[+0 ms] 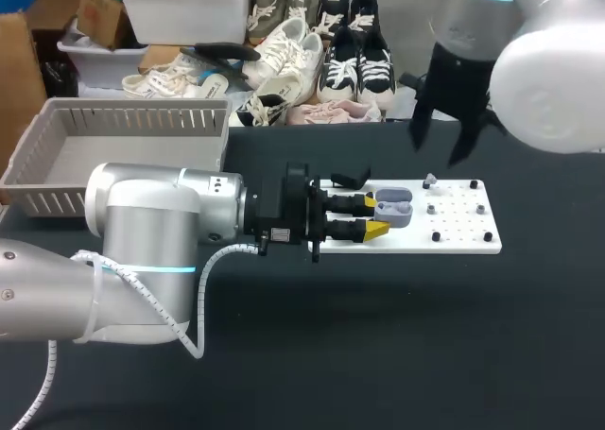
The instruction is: Pick up each earbud case from the left stands, insert the matching earbuds, close the lid, and place the case in the box.
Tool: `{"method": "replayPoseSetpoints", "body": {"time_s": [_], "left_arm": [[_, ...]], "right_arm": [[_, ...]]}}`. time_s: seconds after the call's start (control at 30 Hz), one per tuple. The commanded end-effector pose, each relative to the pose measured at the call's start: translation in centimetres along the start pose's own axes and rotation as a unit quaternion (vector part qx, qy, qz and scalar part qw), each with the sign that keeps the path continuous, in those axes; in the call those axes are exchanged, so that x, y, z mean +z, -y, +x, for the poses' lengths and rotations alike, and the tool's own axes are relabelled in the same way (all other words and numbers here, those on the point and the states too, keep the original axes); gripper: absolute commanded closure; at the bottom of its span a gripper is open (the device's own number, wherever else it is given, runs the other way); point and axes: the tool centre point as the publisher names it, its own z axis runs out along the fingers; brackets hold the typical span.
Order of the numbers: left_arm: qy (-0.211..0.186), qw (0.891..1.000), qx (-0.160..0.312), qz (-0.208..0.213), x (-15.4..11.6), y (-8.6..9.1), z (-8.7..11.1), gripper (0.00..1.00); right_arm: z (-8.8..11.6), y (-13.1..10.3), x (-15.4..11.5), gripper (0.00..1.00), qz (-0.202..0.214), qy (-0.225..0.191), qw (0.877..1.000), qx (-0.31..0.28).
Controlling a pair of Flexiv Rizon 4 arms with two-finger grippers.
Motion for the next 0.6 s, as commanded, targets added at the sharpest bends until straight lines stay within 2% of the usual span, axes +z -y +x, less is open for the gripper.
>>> {"method": "replayPoseSetpoints", "body": {"time_s": [0.03, 0.17, 0.23, 0.53, 0.6], "left_arm": [[0.001, 1.000, 0.000, 0.000, 0.0, 0.0, 0.1, 1.00], [0.001, 1.000, 0.000, 0.000, 0.0, 0.0, 0.1, 1.00], [0.001, 1.000, 0.000, 0.000, 0.0, 0.0, 0.1, 1.00], [0.001, 1.000, 0.000, 0.000, 0.0, 0.0, 0.1, 1.00], [0.001, 1.000, 0.000, 0.000, 0.0, 0.0, 0.1, 1.00]], "right_arm": [[-1.5, -0.7, 1.1, 0.46, 0.006, 0.009, 1.000, -0.022], [-3.1, -0.9, 2.0, 0.36, 0.018, 0.024, 0.999, -0.040], [-3.7, -0.9, 2.6, 0.36, 0.018, 0.023, 0.999, -0.045], [-5.9, -0.8, 6.6, 0.44, 0.024, 0.019, 0.998, -0.049], [-6.2, -0.7, 7.6, 0.48, 0.026, 0.021, 0.998, -0.052]]}}
